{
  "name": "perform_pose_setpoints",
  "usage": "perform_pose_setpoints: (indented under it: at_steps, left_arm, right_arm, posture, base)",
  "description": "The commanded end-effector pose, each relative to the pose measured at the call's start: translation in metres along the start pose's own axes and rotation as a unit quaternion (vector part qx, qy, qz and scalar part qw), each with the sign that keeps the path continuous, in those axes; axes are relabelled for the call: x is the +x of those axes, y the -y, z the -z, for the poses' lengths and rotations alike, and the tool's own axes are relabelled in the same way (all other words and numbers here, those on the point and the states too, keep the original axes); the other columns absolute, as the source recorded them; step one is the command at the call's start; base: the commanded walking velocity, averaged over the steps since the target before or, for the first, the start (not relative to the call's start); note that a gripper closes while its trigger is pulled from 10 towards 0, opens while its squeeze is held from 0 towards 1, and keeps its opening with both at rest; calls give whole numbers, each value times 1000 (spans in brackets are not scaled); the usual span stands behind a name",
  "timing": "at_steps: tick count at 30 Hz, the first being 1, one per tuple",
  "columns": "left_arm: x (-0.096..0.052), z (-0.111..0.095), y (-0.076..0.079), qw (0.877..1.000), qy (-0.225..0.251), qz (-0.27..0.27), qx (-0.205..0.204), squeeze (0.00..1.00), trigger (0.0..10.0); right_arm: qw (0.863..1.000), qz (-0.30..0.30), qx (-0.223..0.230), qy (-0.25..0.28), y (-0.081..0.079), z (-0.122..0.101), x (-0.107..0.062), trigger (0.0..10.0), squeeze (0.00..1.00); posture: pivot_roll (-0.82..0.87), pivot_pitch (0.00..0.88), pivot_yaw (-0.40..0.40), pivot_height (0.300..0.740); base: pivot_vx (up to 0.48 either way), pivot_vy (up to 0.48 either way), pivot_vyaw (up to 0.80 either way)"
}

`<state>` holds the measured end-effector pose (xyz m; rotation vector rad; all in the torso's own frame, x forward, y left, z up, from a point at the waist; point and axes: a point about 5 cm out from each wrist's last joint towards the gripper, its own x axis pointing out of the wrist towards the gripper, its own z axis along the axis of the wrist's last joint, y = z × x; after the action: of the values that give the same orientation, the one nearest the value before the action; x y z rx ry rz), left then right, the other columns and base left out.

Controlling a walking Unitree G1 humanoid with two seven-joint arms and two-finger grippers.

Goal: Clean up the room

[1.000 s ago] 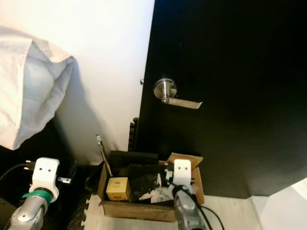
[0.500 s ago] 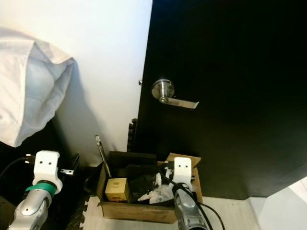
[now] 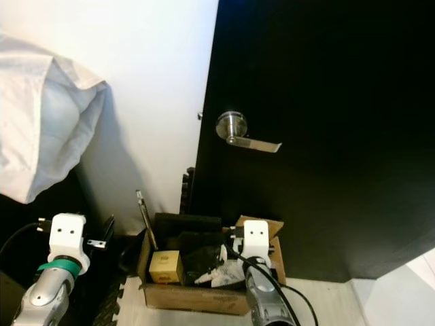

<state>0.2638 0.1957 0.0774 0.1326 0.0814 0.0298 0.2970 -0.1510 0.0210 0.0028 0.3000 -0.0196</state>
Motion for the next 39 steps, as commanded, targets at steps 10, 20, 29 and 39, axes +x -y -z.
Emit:
perform_pose_setpoints:
  at_steps: [10,20,29,39]
  left_arm:
    - [-4,4,2,1000,-6,5,5,0,10000]
    - [-5,4,-1,1000,-8,6,11,0,10000]
    - [-4,3,-2,1000,-5,10,16,0,10000]
    - [-5,3,-4,1000,-4,14,23,0,10000]
  right_arm:
    - [1000,9,1,-17,2,7,-3,10000,0]
    - [1000,8,2,-24,1,10,-5,10000,0]
    - [1000,6,2,-27,-2,12,-5,10000,0]
    - [1000,3,1,-31,-4,15,-7,10000,0]
  posture:
    - [80,0,-42,740]
    - [87,0,-40,740]
    - [94,0,-37,740]
    - [99,0,-33,740]
  base:
    - [-360,0,0]
    - [-342,0,0]
    - [-333,0,0]
    - [-324,0,0]
